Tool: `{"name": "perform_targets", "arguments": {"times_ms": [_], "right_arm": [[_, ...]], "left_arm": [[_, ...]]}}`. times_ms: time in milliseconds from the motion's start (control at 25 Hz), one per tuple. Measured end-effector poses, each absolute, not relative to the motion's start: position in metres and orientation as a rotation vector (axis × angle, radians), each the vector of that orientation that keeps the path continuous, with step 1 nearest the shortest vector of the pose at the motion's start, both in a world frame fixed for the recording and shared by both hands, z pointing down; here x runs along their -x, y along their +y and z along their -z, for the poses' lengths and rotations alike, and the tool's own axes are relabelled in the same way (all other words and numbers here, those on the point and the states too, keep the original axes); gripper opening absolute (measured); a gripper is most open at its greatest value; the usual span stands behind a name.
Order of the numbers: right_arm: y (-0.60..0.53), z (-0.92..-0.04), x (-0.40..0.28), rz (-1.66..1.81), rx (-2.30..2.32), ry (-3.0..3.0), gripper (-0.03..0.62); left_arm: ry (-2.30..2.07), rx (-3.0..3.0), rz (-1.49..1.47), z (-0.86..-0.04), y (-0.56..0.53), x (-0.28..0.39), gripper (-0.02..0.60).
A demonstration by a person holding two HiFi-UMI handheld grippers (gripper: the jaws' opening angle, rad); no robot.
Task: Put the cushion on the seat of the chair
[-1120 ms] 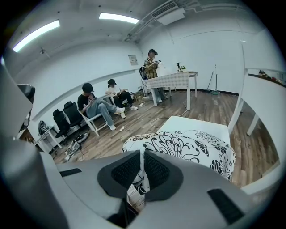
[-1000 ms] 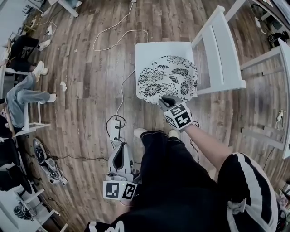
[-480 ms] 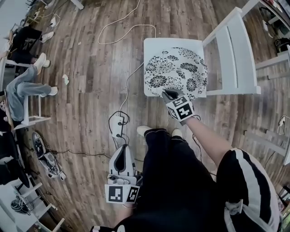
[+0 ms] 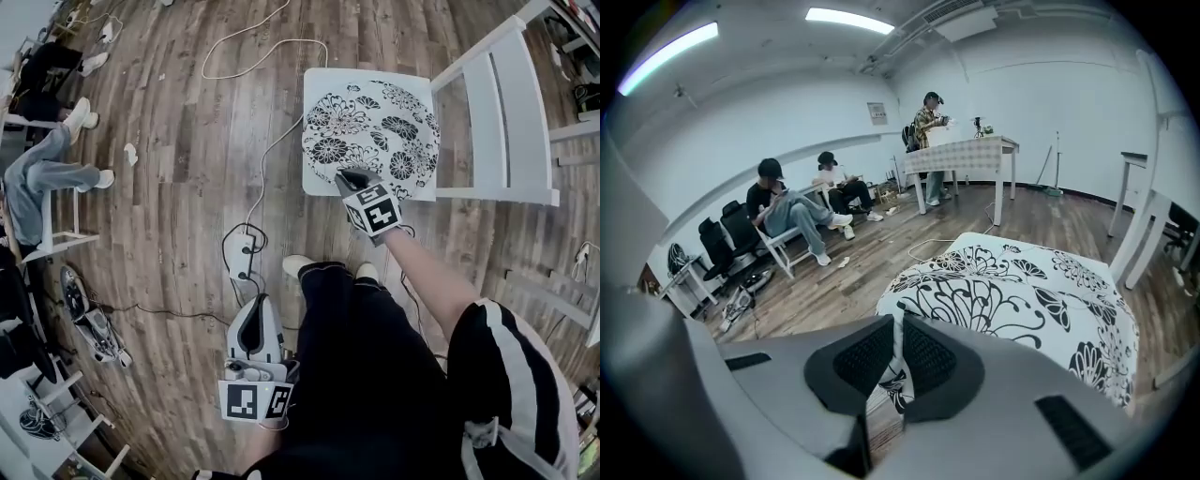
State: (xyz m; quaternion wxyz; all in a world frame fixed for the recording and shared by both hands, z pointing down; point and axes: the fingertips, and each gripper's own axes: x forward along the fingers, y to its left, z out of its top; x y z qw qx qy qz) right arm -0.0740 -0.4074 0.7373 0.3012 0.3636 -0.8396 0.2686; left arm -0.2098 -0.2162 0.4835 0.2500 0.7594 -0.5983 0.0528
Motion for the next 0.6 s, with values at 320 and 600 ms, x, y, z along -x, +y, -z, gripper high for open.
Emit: {"name": "perform_targets", "arguments": {"times_ms": [320,600], "right_arm": [[-0.424,-0.758,0.081,-0.718,-0.956,-2.210,0.040],[-0.435,-0.772,0.089,-0.706,-0.955,-2.208,0.040]], "left_arm": [[-1.622,-2.011,-0.162,-0.505,-0.208,0.214,0.008],[-1.609,-1.969,-0.158,-0.526,-0.199,0.217,0.008]]}}
